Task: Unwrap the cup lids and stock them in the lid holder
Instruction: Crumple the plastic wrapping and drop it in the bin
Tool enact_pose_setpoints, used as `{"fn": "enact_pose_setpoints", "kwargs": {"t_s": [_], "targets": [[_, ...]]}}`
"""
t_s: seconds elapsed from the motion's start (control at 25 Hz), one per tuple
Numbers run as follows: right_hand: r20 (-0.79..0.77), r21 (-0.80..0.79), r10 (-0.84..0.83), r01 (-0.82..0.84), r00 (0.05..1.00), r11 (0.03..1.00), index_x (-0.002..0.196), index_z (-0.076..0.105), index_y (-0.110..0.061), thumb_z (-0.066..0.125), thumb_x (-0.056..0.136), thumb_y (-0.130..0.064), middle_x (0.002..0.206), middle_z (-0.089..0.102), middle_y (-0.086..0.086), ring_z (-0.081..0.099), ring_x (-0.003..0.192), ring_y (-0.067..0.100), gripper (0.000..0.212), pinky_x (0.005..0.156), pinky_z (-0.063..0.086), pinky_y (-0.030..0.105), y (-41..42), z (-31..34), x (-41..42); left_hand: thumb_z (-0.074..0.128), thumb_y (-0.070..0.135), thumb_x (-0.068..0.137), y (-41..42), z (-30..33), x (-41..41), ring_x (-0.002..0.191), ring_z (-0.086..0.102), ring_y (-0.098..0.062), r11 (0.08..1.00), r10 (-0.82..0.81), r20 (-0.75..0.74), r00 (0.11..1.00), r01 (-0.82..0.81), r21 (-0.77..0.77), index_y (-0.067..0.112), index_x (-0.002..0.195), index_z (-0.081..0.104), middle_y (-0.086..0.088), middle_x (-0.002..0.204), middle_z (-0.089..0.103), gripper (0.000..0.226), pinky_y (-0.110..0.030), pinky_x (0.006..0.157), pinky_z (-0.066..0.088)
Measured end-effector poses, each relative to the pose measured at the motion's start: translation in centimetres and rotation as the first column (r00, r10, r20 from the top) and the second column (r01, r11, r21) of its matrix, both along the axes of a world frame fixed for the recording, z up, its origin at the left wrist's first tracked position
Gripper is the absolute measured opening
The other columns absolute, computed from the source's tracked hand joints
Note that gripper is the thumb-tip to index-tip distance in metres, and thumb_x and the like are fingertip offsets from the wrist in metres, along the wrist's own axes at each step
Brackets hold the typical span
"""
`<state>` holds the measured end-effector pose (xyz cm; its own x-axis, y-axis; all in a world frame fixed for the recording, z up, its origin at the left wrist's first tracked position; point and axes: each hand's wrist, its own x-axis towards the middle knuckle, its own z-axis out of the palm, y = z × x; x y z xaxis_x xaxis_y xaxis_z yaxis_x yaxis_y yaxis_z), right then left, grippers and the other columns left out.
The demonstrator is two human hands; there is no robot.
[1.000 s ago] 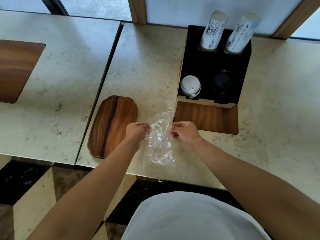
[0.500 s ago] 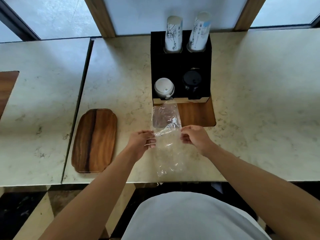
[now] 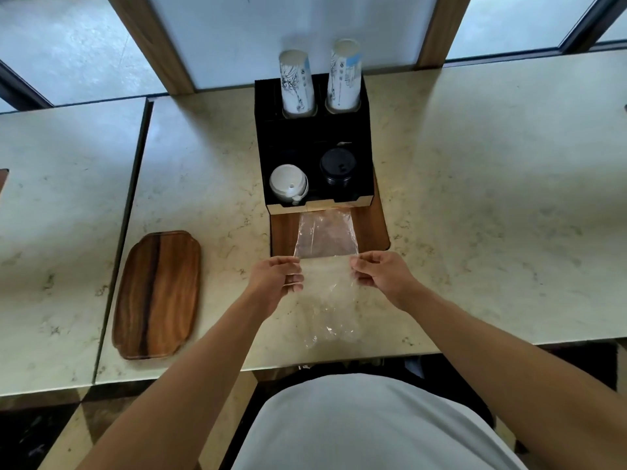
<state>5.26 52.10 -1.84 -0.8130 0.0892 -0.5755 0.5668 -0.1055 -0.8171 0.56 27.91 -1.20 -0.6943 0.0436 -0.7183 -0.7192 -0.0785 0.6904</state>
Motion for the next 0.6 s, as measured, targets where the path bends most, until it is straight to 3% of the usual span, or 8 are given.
{"fn": "enact_pose_setpoints", "kwargs": {"t_s": [0.2, 0.32, 0.44, 0.6], "targets": [[0.011, 0.017, -0.013, 0.013, 1.0, 1.0, 0.096, 0.076, -0.005, 0.065, 0.097, -0.007, 0.081, 0.075, 0.01, 0.071, 0.072, 0.017, 0.012, 0.065, 0.062, 0.025, 1.1, 0.7, -0.2, 0.07, 0.003, 0.092, 1.1, 0.1, 0.0, 0.068, 0.066, -0.026, 0.997, -0.038, 0.026, 0.999, 0.036, 0.062, -0.007, 0.105, 0.072, -0.014, 0.077, 0.067, 0.017, -0.037, 0.064, 0.059], [0.019, 0.087, 0.029, -0.03, 0.999, 0.996, 0.1, 0.076, -0.004, 0.063, 0.097, -0.007, 0.081, 0.077, 0.012, 0.072, 0.071, 0.02, 0.014, 0.066, 0.064, 0.031, 1.2, 0.8, -0.2, 0.064, 0.003, 0.096, 1.3, 0.1, 0.2, 0.068, 0.067, -0.027, 0.993, -0.116, -0.003, 0.993, 0.116, 0.019, -0.006, 0.105, 0.071, -0.016, 0.079, 0.068, 0.014, -0.038, 0.065, 0.058], [-0.022, 0.187, 0.088, -0.082, 0.996, 0.979, 0.1, 0.074, -0.01, 0.06, 0.097, -0.008, 0.075, 0.076, 0.013, 0.071, 0.063, 0.024, 0.014, 0.054, 0.06, 0.036, 1.0, 0.9, -0.1, 0.059, 0.002, 0.099, 0.9, 0.1, 0.2, 0.063, 0.067, -0.026, 0.988, -0.151, -0.026, 0.988, 0.151, -0.012, -0.003, 0.106, 0.07, -0.014, 0.076, 0.069, 0.014, -0.037, 0.059, 0.058], [-0.074, 0.096, 0.065, -0.057, 0.995, 0.994, 0.112, 0.072, -0.02, 0.055, 0.096, -0.001, 0.066, 0.071, 0.008, 0.066, 0.053, 0.022, 0.03, 0.047, 0.056, 0.034, 0.6, 1.1, -0.3, 0.057, -0.001, 0.099, 0.5, 0.3, -0.1, 0.055, 0.066, -0.024, 0.992, -0.128, -0.017, 0.992, 0.128, 0.006, 0.003, 0.107, 0.07, -0.013, 0.073, 0.069, 0.016, -0.034, 0.052, 0.056]]}}
